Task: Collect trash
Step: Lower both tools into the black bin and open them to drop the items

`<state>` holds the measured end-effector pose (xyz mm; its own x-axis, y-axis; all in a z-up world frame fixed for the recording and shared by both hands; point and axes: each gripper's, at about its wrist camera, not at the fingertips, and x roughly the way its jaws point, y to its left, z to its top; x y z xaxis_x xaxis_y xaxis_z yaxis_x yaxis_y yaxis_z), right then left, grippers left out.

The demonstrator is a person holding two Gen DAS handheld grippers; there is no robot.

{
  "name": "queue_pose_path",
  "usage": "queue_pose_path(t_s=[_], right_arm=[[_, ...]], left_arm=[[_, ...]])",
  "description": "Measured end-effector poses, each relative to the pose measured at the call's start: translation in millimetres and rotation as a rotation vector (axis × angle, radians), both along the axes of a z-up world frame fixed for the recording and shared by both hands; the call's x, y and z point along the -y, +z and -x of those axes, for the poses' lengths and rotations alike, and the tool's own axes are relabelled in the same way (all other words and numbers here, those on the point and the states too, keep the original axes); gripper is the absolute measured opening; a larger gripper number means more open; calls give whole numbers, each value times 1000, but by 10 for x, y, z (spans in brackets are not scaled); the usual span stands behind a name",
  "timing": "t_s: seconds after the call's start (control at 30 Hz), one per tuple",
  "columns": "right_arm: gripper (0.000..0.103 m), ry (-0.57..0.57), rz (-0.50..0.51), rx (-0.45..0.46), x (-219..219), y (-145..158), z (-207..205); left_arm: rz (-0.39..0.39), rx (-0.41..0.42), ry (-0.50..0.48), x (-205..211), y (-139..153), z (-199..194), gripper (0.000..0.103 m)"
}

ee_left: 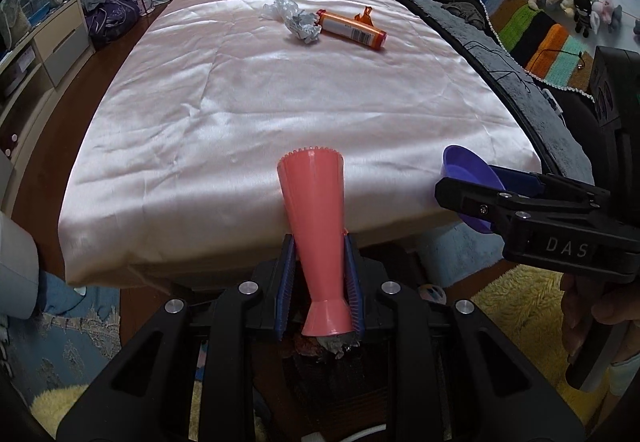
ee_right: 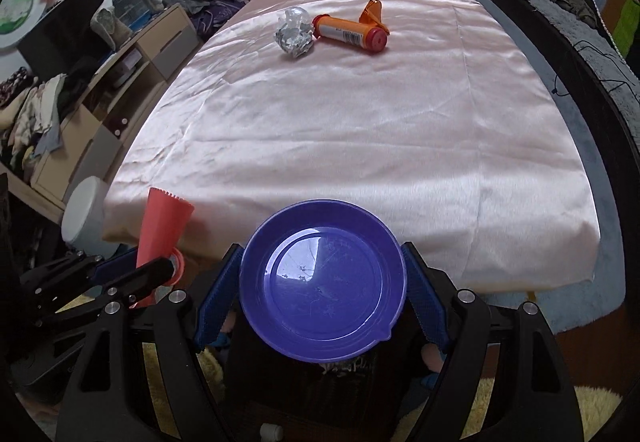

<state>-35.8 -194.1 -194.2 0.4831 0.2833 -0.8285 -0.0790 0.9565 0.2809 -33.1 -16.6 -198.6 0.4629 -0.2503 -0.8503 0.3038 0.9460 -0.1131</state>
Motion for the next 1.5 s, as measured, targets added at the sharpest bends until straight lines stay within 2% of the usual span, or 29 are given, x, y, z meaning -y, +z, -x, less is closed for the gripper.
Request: queue_pose_path(t_s=[0.2,0.47,0.63,0.77,1.1,1.2,1.43,1.5], right_arm=[[79,27,6,-28,-99,-193,231],[79,17,7,-87,-77,-517,411],[79,23,24,-87,-96,-587,490],[79,61,72,-78,-219,-625,511],[80,35,-1,-105,-160,-690,514],[84,25,0,-99,-151,-674,509],[85,6,-2,-94,-119,-652,488],[85,-3,-11,-87,-90,-631,492]], left_arm=[[16,-55,-6,-37,-306,280,23],[21,-105,-2,-70,-604,389,23],[35,-149,-6,-75,-774,396,23],[23,-140,-21,-19,-794,419,23],[8,-144,-34,20,-853,442,24],[19,-143,-26,-7,-850,443,30],[23,-144,-14,-47,-843,445,38],[28,-141,-10,-65,-824,448,43]])
